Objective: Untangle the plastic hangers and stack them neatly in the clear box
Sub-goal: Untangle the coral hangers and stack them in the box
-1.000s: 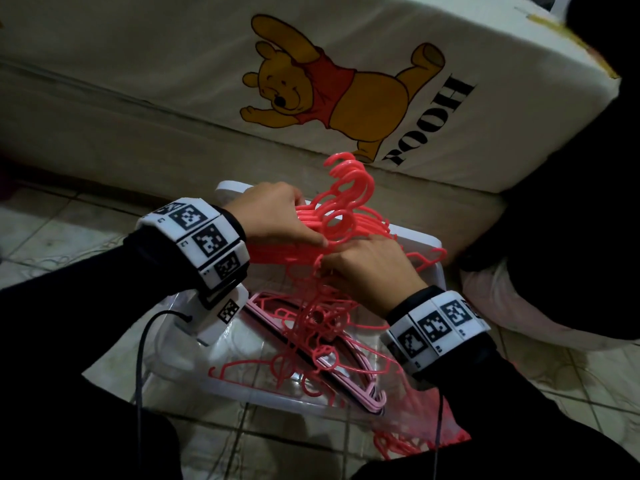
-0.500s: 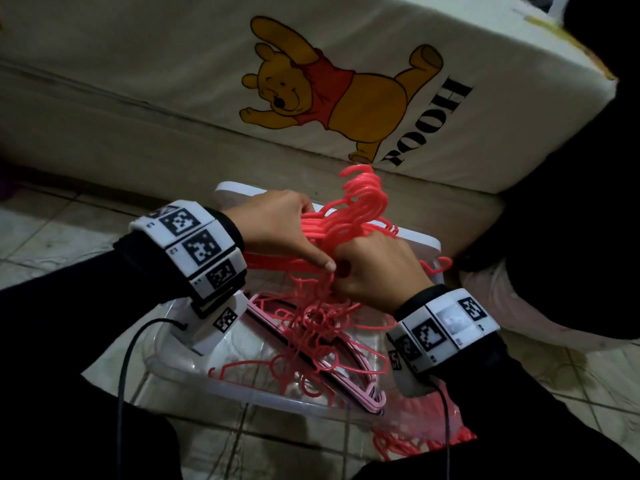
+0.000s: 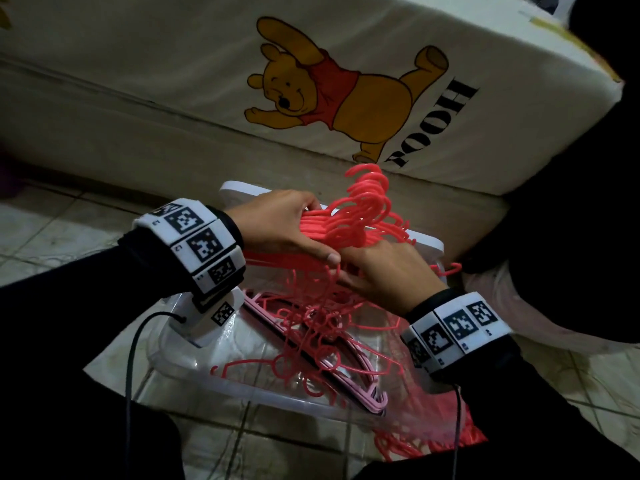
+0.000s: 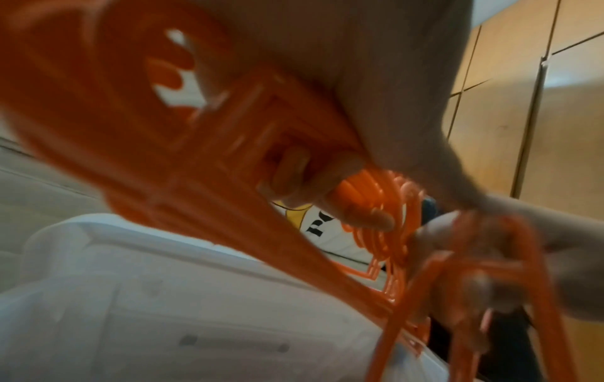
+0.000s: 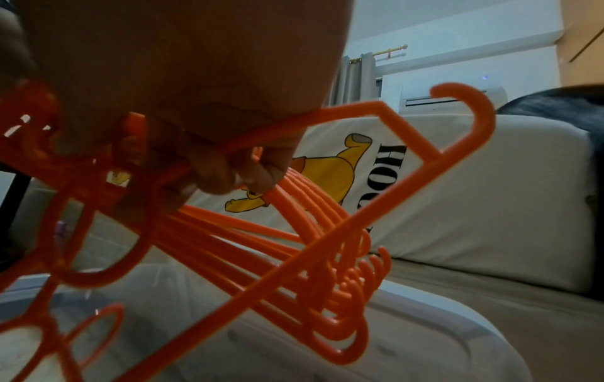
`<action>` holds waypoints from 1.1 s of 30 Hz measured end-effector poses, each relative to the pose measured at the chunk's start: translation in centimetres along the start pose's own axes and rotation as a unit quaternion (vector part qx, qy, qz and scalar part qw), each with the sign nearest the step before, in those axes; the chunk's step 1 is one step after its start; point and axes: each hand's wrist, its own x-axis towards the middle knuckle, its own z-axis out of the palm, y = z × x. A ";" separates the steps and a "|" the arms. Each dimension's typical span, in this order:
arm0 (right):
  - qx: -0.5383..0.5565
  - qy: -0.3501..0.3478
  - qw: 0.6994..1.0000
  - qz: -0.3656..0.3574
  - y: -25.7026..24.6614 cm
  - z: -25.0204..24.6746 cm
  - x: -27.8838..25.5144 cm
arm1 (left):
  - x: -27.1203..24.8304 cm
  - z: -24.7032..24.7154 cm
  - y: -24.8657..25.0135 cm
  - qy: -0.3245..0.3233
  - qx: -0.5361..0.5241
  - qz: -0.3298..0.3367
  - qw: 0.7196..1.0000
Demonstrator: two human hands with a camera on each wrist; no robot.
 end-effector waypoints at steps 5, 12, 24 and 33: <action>0.025 0.041 0.999 0.005 -0.4 0.1 -0.5 | -0.2 0.0 0.0 0.042 0.001 0.003 0.999; -0.020 0.061 0.998 0.027 -1.6 0.3 -0.2 | 0.2 0.2 0.1 0.073 0.016 -0.003 0.997; -0.023 0.072 0.995 0.064 -1.8 0.3 0.0 | -0.4 0.3 0.7 0.011 0.033 -0.002 0.999; 0.031 -0.003 0.998 0.055 -1.7 0.2 0.0 | 0.5 0.2 -0.5 0.022 0.061 -0.022 0.998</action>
